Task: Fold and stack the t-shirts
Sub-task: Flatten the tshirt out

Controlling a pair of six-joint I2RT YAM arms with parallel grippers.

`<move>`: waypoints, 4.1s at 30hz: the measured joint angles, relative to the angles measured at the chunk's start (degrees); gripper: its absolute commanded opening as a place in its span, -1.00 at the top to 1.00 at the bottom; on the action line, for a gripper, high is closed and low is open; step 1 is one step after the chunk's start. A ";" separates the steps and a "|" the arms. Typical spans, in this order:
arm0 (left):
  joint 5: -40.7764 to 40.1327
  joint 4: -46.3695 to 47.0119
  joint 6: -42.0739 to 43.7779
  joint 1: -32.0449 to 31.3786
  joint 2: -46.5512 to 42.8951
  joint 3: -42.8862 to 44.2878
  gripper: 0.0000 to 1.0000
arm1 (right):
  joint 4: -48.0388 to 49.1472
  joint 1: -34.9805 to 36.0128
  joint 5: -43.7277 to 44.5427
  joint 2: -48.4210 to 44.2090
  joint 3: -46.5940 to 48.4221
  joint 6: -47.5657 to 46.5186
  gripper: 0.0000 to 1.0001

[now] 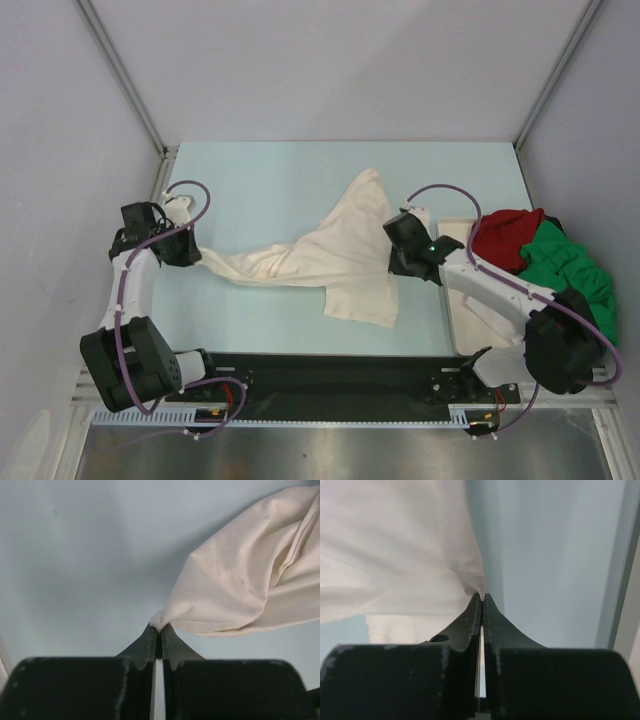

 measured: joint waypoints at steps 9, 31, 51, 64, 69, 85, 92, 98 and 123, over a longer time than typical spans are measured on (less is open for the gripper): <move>6.32 0.96 1.40 0.00 15.06 0.96 -0.17 | 5.44 -8.39 -8.81 -10.14 -15.76 0.92 1.00; -9.25 -1.70 20.04 -12.94 -2.27 -6.99 -0.60 | 8.79 -14.95 -14.27 -11.80 -15.85 -3.50 1.00; -13.60 -0.94 23.15 -16.96 -2.78 -17.77 0.99 | 3.82 -15.15 -16.11 -16.70 -13.55 -3.58 1.00; -3.54 -26.14 11.28 -7.37 -12.11 34.95 0.99 | -8.57 -15.10 -19.32 -35.39 29.86 -7.30 1.00; -2.08 -33.48 7.41 -7.41 -14.91 51.54 0.99 | -9.57 -15.10 -20.81 -42.88 38.34 -6.71 1.00; -5.73 -27.15 -1.07 -7.34 14.80 67.30 0.99 | 4.33 -20.04 -25.97 1.88 55.19 -8.68 1.00; -9.73 -23.63 -3.52 -7.37 29.44 82.58 0.99 | 5.18 -27.67 -31.36 24.57 82.44 -4.74 1.00; -10.51 -20.04 -3.21 -7.04 27.32 84.70 0.99 | 8.98 -31.58 -35.93 25.18 86.75 -0.22 1.00; -7.43 -1.75 7.10 -2.32 15.93 5.57 -0.16 | 24.57 -23.80 -35.43 0.24 -9.09 3.06 1.00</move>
